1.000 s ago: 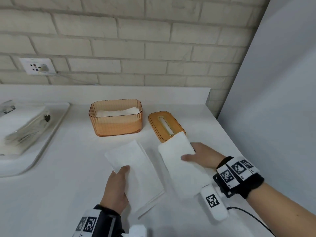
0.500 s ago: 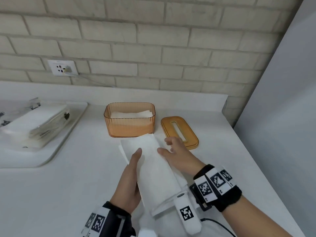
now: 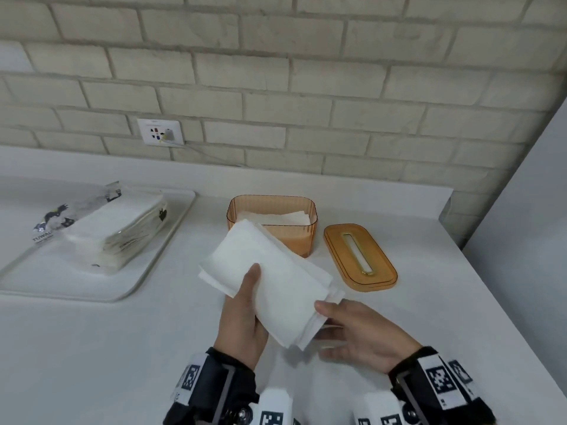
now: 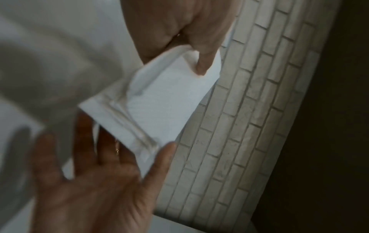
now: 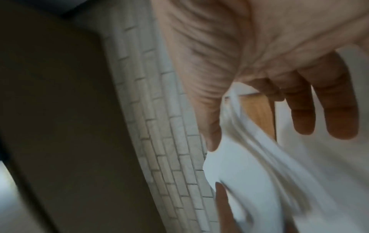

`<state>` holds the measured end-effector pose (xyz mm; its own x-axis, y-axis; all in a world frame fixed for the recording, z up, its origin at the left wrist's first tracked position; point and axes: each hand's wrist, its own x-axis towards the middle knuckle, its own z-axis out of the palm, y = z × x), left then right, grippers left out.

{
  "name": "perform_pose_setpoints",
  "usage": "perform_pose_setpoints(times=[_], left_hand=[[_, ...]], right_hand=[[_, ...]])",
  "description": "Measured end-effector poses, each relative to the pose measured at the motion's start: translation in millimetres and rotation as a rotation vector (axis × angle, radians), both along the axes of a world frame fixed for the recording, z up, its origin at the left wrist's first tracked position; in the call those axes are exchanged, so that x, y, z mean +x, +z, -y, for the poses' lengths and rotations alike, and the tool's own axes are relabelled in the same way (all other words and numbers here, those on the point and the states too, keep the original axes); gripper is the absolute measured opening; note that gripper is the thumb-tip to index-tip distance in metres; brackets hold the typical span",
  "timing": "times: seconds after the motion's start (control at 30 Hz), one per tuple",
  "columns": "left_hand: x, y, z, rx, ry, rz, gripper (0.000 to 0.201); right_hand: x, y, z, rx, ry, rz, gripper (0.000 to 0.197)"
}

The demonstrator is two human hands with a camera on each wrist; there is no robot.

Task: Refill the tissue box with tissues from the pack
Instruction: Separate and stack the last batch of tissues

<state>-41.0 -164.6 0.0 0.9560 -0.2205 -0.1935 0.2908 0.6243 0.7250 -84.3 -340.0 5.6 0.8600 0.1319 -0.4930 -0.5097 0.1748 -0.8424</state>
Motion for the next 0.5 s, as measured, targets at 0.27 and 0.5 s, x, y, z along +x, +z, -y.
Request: perform_pose_setpoints(times=[0.27, 0.5], left_hand=[[16, -5, -29, 0.011, -0.026, 0.029, 0.064], [26, -3, -32, 0.153, -0.130, -0.038, 0.043]], right_hand=[[15, -4, -8, 0.252, -0.172, 0.115, 0.045], [26, -3, -27, 0.181, -0.121, 0.118, 0.047]])
